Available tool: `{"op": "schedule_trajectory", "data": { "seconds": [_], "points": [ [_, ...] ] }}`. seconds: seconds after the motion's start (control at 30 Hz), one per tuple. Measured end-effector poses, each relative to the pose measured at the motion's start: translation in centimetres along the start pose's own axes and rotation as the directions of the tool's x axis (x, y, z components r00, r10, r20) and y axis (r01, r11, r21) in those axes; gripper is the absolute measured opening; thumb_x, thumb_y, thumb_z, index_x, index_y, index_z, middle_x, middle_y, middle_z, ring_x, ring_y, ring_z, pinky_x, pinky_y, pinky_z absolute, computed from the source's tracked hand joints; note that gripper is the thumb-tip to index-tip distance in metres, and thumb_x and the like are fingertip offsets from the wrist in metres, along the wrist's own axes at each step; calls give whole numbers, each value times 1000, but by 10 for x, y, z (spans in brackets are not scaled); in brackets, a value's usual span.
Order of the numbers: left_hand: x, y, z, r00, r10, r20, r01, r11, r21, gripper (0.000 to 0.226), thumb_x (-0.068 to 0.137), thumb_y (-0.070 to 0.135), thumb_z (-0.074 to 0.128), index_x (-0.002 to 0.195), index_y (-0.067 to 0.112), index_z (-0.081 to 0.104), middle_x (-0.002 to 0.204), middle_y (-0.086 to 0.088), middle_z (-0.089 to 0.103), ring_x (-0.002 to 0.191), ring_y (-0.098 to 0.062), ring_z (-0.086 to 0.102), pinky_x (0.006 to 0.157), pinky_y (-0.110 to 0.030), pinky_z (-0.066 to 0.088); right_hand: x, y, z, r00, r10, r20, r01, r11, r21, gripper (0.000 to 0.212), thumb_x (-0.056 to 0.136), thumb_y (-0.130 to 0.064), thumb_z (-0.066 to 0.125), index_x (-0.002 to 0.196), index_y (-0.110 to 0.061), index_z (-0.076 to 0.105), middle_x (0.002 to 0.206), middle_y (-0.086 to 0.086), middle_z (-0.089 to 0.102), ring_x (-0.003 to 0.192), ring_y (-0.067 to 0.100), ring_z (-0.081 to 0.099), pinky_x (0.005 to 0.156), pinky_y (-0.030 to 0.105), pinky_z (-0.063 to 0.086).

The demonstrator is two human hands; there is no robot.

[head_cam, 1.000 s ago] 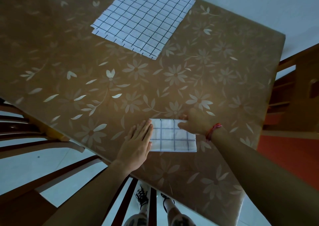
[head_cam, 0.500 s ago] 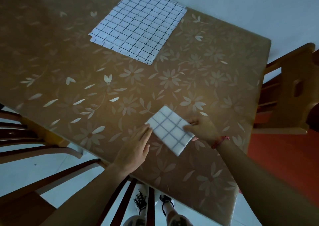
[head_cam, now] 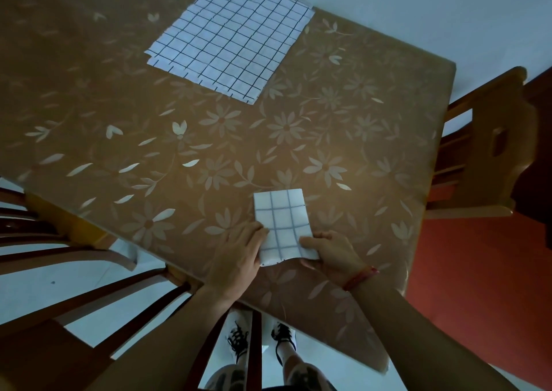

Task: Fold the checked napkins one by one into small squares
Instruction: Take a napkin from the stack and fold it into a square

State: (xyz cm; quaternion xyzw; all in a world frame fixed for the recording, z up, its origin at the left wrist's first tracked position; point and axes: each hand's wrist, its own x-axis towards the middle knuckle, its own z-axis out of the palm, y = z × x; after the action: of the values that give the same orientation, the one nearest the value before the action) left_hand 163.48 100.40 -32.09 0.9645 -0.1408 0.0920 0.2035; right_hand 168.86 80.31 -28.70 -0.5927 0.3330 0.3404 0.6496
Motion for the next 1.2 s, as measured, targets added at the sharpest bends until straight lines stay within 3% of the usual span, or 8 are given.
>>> {"op": "schedule_trajectory", "data": {
  "seconds": [0.1,0.27,0.43,0.63,0.77,0.9,0.97,1.2],
  "points": [
    [-3,-6,-2,999,29,-18,-28,999,37,16,82,15,57,96,12,64,99,-1,65,95,-22,61,81,-32,41,-1,3,-1,1000,-9,27,10,999,-51,28,84,0,66,109,10,59,101,22,67,77,26,69,54,31,58],
    [-12,-12,1,999,-35,-8,35,999,-7,20,89,22,48,90,16,67,93,4,66,93,-19,60,77,-36,44,-1,4,-6,996,-87,-7,85,988,-131,35,80,-2,67,111,-15,56,105,10,66,82,26,70,62,34,56],
    [-18,-14,2,988,-152,-23,150,986,-69,22,87,25,49,91,18,70,94,6,68,90,-18,58,79,-33,42,-7,0,-13,966,-149,210,215,917,-335,41,88,3,53,117,-24,64,99,12,73,72,28,71,59,28,53],
    [-20,-16,-3,958,-286,2,283,947,-154,23,89,31,48,88,21,69,81,13,65,81,-13,54,76,-31,39,-3,-2,-10,876,-398,274,411,316,-855,34,81,-5,64,110,-22,72,102,-4,74,77,0,64,67,-3,40],
    [-15,-15,-8,938,-345,25,343,920,-190,5,89,24,62,85,21,64,71,14,56,70,-14,50,71,-37,44,0,-1,-3,797,-490,352,474,147,-868,21,83,-28,69,103,-25,75,98,-7,65,73,2,52,53,1,33],
    [-12,-22,-4,912,-403,76,409,877,-254,4,88,22,66,88,19,65,72,17,53,69,-13,53,66,-44,50,5,-3,1,785,-557,269,464,243,-852,13,82,-29,69,76,-18,72,69,-10,64,59,4,55,53,10,37],
    [-9,-23,-3,900,-430,74,433,860,-270,5,87,22,67,90,17,67,71,16,53,69,-14,55,66,-45,52,7,-5,3,798,-559,225,460,326,-826,15,82,-28,70,67,-31,67,51,-18,56,53,-3,55,48,8,37],
    [1,-24,-5,880,-471,57,468,842,-269,11,87,19,68,97,13,69,70,12,53,67,-15,55,70,-47,52,30,-12,13,809,-564,169,424,359,-831,33,80,-33,68,65,-5,58,56,7,54,54,19,48,52,29,39]
  ]
}}
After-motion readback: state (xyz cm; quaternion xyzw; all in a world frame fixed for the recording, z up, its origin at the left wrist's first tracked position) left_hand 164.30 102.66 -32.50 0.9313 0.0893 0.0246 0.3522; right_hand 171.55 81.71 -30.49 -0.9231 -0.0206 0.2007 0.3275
